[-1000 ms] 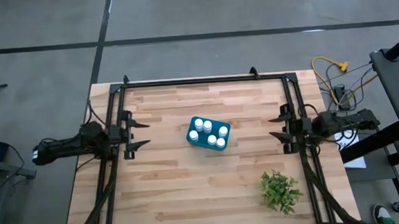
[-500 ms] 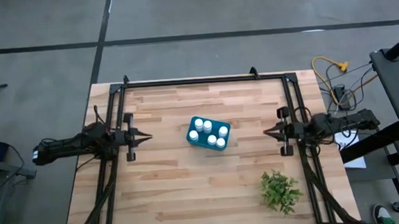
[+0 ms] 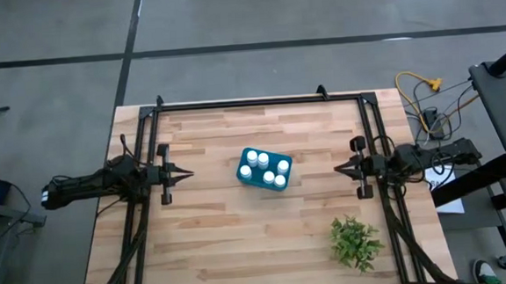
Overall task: Pick and place pill bottles into a basket
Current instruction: Return to Home Position
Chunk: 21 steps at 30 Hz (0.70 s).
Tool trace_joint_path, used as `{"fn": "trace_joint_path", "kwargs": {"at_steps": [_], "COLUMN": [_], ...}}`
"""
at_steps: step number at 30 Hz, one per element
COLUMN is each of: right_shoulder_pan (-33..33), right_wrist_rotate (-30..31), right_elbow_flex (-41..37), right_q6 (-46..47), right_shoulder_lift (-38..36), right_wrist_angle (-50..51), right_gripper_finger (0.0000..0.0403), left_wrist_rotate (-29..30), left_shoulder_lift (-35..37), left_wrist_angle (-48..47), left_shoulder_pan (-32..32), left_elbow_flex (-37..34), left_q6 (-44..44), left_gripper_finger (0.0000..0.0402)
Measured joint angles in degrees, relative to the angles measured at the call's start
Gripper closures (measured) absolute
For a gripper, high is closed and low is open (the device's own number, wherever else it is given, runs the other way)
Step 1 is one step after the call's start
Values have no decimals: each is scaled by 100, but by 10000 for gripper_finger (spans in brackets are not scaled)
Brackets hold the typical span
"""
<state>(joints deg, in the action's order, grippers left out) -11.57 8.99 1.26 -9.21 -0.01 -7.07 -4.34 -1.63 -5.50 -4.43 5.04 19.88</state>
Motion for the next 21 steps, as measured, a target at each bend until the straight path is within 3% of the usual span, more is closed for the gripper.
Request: {"fn": "trace_joint_path", "kwargs": {"at_steps": [21], "right_shoulder_pan": [36], "right_wrist_rotate": [2], "right_elbow_flex": [-70], "right_q6": [-154], "right_shoulder_lift": [50], "right_wrist_angle": [520], "right_gripper_finger": [394], "left_wrist_rotate": [168], "left_shoulder_lift": [-9], "left_wrist_angle": [-407], "left_shoulder_pan": [-2], "left_elbow_flex": [-63], "left_q6": [2], "left_gripper_finger": [398]}}
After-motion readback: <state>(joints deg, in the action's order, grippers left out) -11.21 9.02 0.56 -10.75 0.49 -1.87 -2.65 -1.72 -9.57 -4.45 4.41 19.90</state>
